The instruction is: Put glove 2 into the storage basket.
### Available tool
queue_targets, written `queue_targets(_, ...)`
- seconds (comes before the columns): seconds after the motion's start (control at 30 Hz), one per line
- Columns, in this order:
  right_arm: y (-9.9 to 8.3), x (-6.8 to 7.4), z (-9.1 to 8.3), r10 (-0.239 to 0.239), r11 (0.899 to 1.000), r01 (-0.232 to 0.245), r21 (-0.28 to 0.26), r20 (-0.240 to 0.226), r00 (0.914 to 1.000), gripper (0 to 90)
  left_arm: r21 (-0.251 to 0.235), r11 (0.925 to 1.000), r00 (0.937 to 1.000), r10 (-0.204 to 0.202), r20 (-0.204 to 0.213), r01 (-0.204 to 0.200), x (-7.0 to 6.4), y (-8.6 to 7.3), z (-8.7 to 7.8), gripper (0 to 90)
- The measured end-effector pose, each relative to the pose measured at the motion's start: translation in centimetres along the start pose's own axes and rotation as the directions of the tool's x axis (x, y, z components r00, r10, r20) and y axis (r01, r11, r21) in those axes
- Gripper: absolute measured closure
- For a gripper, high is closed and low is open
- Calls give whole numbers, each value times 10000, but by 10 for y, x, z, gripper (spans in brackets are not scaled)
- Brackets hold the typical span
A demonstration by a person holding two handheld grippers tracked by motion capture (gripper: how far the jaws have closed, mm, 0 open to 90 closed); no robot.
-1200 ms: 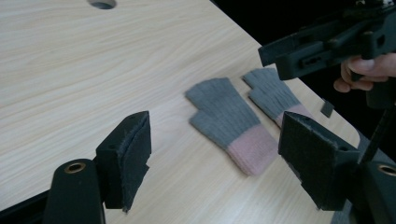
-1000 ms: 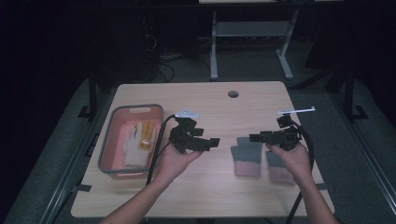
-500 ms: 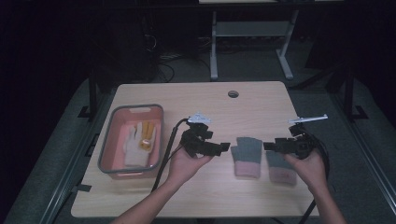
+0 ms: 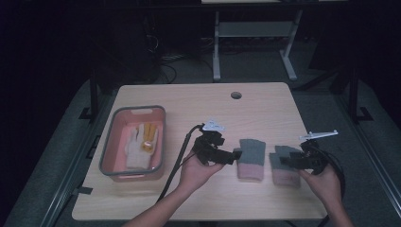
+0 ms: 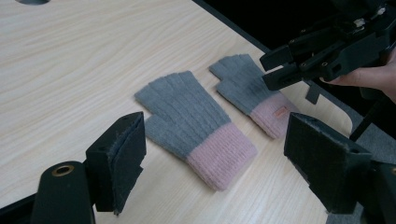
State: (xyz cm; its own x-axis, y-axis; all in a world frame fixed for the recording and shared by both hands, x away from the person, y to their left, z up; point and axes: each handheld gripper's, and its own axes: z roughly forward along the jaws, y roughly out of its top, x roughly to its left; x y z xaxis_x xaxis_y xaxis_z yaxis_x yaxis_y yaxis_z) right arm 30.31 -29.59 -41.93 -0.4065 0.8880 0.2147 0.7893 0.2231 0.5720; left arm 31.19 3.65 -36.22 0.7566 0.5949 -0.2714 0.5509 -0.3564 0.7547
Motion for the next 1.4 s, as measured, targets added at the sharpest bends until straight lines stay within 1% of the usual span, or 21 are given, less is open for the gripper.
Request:
queue_targets(0.07,-2,-2,1,-30,10000,30,10,13,10000,467,-6,10000,10000,1,21,-1,-1,-1,2,211)
queue_targets(0.17,-8,-5,4,-3,9998,-1,212,204,9998,479,47,10000,10000,-14,52,13,-1,-3,4,211)
queue_targets(0.3,-14,-8,10,-219,9980,190,596,493,9985,484,74,10000,10000,-10,37,10,-1,-4,5,211)
queue_targets(0.33,-17,-8,13,-260,9967,212,783,606,9978,491,87,10000,10000,-36,39,36,-1,-5,5,211)
queue_targets(0.4,-19,-9,16,-348,9956,284,891,709,9969,500,95,9999,10000,-65,34,65,-1,-5,5,211)
queue_targets(0.47,-20,-9,17,-339,9953,274,928,698,9970,506,98,9999,10000,-48,42,47,-1,-5,5,211)
queue_targets(0.5,-21,-8,19,-471,9954,404,868,762,9960,524,93,9999,10000,-71,37,71,-1,-5,5,211)
queue_targets(0.6,-23,-5,21,-496,9957,424,819,884,9948,555,79,9999,9999,-104,41,103,0,-5,5,212)
queue_targets(0.63,-24,-5,22,-635,9958,571,710,924,9937,574,61,9999,9999,-136,57,136,0,-5,5,212)
queue_targets(0.73,-26,-5,23,-428,9979,383,523,873,9953,634,112,9998,9999,-147,59,146,1,-4,6,214)
queue_targets(0.77,-26,-6,22,-339,9982,294,522,881,9955,692,130,9998,9999,-147,67,146,1,-5,6,215)
queue_targets(0.8,-26,-6,23,-429,9978,371,544,1097,9930,750,130,9998,9999,-146,65,145,1,-5,6,218)
queue_targets(0.83,-26,-6,23,-429,9978,371,544,1097,9930,750,131,9998,9999,-138,62,137,1,-5,6,218)
queue_targets(0.93,-25,-5,23,-519,9972,451,604,1167,9918,822,178,9997,9997,-182,136,180,1,-5,6,230)
queue_targets(1.1,-24,-6,23,-416,9974,345,635,1143,9926,856,203,9997,9999,-143,87,142,2,-5,6,232)
queue_targets(1.13,-23,-6,22,-144,9974,67,714,1078,9941,860,193,9996,9998,-200,67,199,2,-5,6,232)
queue_targets(1.23,-22,-7,21,48,9971,-126,750,1032,9946,862,217,9995,9998,-217,35,216,4,-5,6,232)
queue_targets(1.27,-21,-8,20,277,9969,-345,702,950,9951,863,203,9995,9997,-247,26,247,4,-5,6,232)
queue_targets(1.3,-21,-8,20,277,9969,-345,702,950,9951,863,198,9995,9997,-261,20,260,5,-4,5,232)
queue_targets(1.33,-21,-9,18,422,9967,-483,646,937,9947,863,165,9995,9996,-286,24,286,6,-4,5,231)
queue_targets(1.4,-21,-9,18,429,9968,-488,630,913,9949,864,138,9995,9996,-282,6,282,6,-4,4,231)
